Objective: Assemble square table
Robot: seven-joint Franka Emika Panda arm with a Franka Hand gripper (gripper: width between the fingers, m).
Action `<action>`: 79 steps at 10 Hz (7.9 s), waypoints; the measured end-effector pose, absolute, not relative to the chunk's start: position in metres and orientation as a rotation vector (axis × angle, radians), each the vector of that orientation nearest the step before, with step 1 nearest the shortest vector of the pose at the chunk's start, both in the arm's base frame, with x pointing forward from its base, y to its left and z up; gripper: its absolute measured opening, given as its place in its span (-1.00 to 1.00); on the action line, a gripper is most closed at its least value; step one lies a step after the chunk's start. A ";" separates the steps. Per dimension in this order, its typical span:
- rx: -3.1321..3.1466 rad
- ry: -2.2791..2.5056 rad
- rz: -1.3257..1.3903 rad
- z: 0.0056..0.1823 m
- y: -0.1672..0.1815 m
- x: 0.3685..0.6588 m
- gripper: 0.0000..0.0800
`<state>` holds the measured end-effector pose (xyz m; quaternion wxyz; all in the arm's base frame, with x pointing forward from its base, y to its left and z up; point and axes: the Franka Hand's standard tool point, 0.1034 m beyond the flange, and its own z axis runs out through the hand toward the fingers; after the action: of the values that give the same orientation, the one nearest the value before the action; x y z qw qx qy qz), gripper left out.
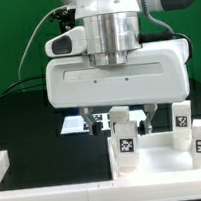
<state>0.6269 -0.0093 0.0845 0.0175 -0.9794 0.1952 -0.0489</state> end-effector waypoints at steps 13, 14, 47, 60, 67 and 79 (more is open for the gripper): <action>-2.053 2.185 -0.146 0.081 -0.002 0.630 -0.28; -2.263 2.008 -0.137 0.080 -0.004 0.627 0.23; -3.006 0.682 -0.216 0.080 0.001 0.635 0.62; -2.029 2.190 -0.021 0.078 -0.004 0.632 -0.29; -2.687 1.324 -0.022 0.077 -0.006 0.626 0.61; -2.322 1.905 -0.121 0.077 -0.010 0.633 -0.29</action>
Offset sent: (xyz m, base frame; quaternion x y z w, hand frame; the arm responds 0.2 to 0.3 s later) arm 0.0000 0.0000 0.0000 0.0000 0.0000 0.1296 0.9916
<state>0.6330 -0.0095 0.0771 0.0678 -0.7707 0.6323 -0.0402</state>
